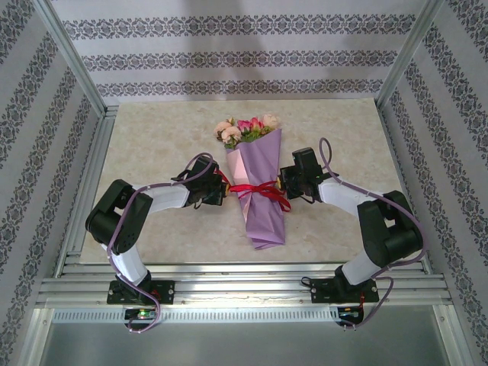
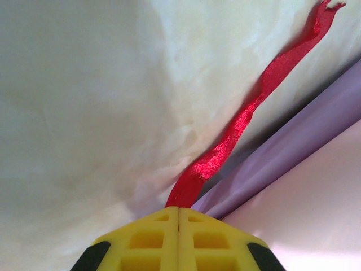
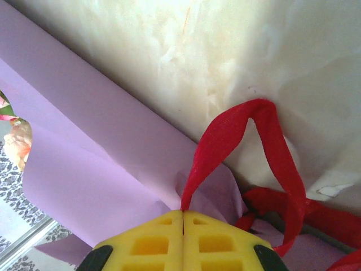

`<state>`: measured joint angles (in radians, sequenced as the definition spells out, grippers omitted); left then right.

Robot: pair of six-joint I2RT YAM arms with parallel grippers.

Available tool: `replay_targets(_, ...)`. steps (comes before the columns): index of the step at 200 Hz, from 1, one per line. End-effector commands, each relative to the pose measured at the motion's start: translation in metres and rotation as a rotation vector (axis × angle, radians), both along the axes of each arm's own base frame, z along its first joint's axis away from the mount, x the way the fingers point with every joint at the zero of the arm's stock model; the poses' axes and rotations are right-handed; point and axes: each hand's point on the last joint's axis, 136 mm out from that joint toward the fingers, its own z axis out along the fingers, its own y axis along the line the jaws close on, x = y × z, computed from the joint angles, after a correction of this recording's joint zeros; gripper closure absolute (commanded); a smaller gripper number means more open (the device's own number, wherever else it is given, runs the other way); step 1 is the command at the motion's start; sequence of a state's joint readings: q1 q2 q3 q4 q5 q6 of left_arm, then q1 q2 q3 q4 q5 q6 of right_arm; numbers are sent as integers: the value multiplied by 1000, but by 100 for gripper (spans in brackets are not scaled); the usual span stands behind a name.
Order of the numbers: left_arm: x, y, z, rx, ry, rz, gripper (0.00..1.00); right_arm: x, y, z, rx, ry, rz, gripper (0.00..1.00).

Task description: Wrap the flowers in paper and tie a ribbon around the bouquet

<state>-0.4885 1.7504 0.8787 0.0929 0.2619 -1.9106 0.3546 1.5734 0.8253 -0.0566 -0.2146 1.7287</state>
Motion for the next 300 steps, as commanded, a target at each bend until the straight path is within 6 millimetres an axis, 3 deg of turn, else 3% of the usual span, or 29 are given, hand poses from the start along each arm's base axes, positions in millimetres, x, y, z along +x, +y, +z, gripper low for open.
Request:
replay_targets(1, 6, 2, 16, -21, -54, 2, 100, -2, -10, -5, -31, 12, -17, 100)
replay_targets(89, -8, 13, 9, -14, -30, 18, 100, -3, -35, -3, -92, -19, -38, 100)
replay_targets(137, -4, 14, 11, -22, -37, 19, 100, -1, -34, 0, -95, -29, -27, 100)
replay_targets(153, 4, 13, 15, -43, -60, 6, 100, 9, -28, 12, -94, -78, 32, 100)
replay_targets(156, 6, 13, 15, -50, -61, 0, 95, 10, -27, 16, -97, -83, 47, 100)
replay_targets(169, 9, 18, 20, -53, -64, -21, 63, 13, -29, 31, -134, -90, 98, 59)
replay_targets(175, 10, 24, 25, -35, -68, -32, 52, 16, -35, 40, -159, -110, 106, 43)
replay_targets(178, 10, 28, 27, -23, -70, -36, 48, 15, -40, 43, -180, -116, 116, 20)
replay_targets(181, 11, 32, 30, -9, -77, -43, 43, 16, -44, 49, -198, -133, 122, 6)
replay_targets(184, 11, 37, 33, 7, -83, -47, 40, 17, -49, 54, -216, -148, 127, 3)
replay_targets(189, 13, 45, 40, 27, -101, -53, 16, 18, -59, 61, -248, -168, 134, 2)
replay_targets(194, 13, 52, 46, 42, -116, -58, 3, 20, -69, 70, -284, -194, 145, 2)
replay_targets(197, 14, 57, 49, 48, -123, -56, 0, 21, -75, 75, -307, -210, 153, 2)
replay_targets(228, 19, 109, 87, 119, -298, -77, 0, 8, -139, 114, -517, -344, 202, 2)
replay_targets(250, 10, 145, 112, 207, -405, -164, 0, -18, -180, 134, -742, -420, 220, 2)
replay_targets(270, -26, 205, 118, 545, -275, -189, 0, -45, -218, 121, -970, -353, 209, 2)
replay_targets(285, -50, 254, 129, 878, -175, -220, 0, -49, -220, 96, -1101, -368, 329, 2)
replay_targets(300, -68, 288, 135, 1119, -111, -283, 0, -53, -220, 76, -1202, -391, 387, 2)
